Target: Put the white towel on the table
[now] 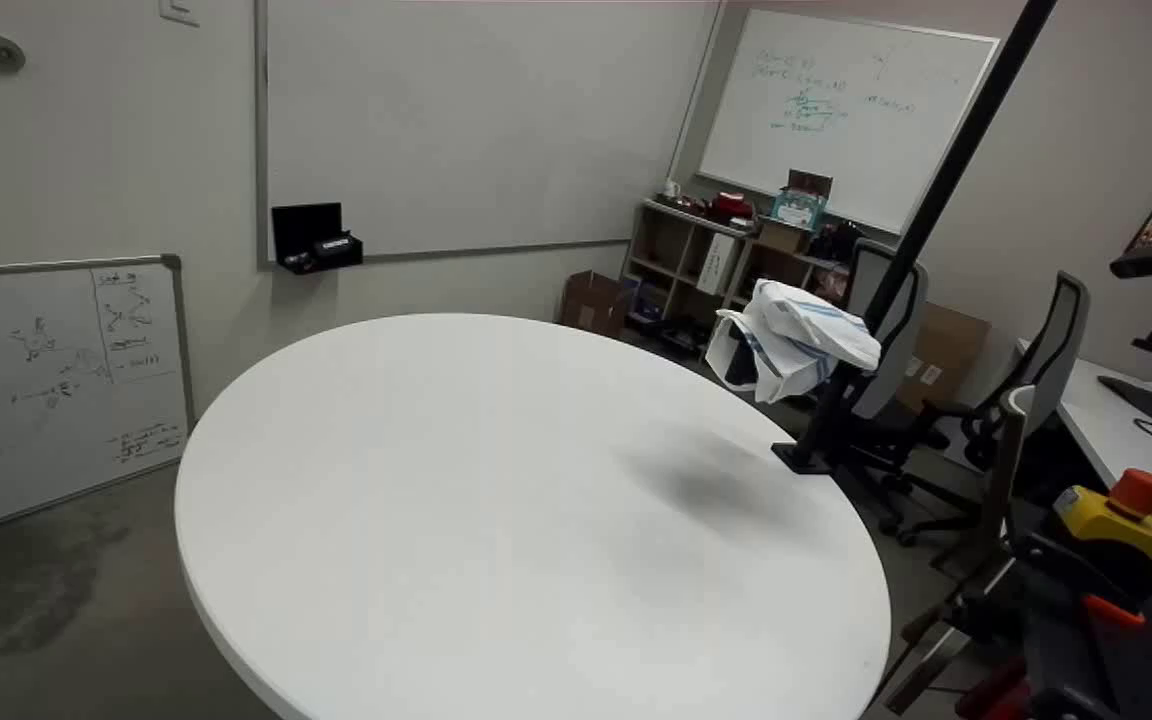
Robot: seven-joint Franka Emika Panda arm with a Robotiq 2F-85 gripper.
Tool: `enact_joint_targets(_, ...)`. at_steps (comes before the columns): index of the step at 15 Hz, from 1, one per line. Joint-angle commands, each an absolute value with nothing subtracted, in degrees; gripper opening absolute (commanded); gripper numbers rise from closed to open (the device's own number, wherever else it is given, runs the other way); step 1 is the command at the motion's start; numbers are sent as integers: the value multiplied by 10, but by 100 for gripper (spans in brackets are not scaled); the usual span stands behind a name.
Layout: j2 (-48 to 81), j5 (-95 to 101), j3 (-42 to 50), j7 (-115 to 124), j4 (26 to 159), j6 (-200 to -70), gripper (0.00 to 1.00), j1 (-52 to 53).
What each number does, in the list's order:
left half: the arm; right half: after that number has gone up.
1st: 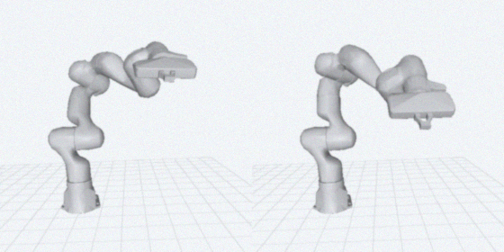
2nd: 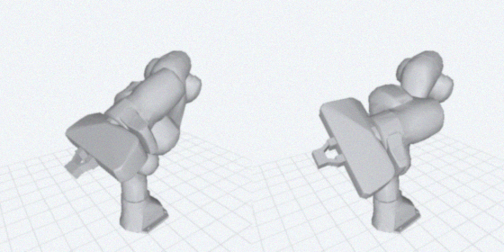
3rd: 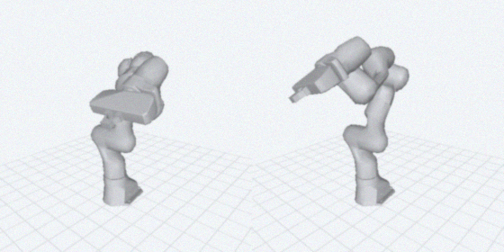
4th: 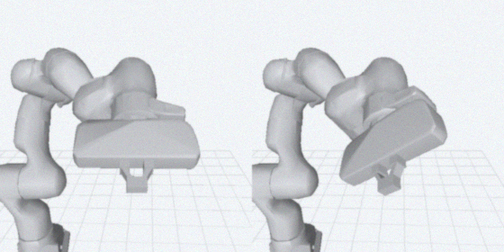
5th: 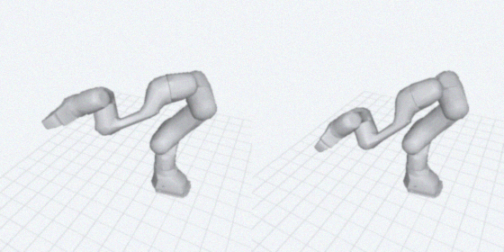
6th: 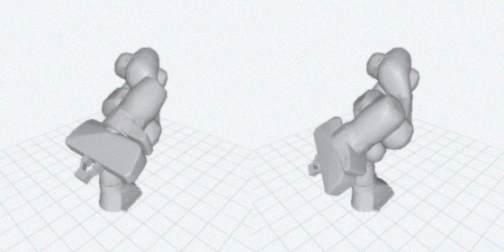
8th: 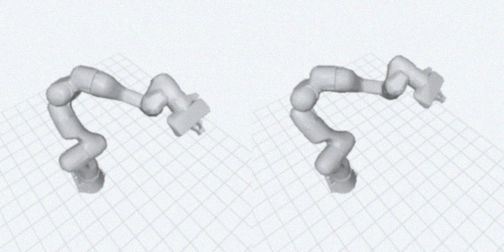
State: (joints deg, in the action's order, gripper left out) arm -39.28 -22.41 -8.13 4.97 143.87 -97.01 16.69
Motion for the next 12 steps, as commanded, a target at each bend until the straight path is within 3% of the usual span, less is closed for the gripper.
enact_joint_targets(1, -394, -231, -93, 42, 1437, -966, 100, 151)
enact_joint_targets(8, -394, -167, -67, 51, 1433, -995, 100, 69)
enact_joint_targets(12, -374, -107, -49, 47, 1423, -1075, 100, 17)
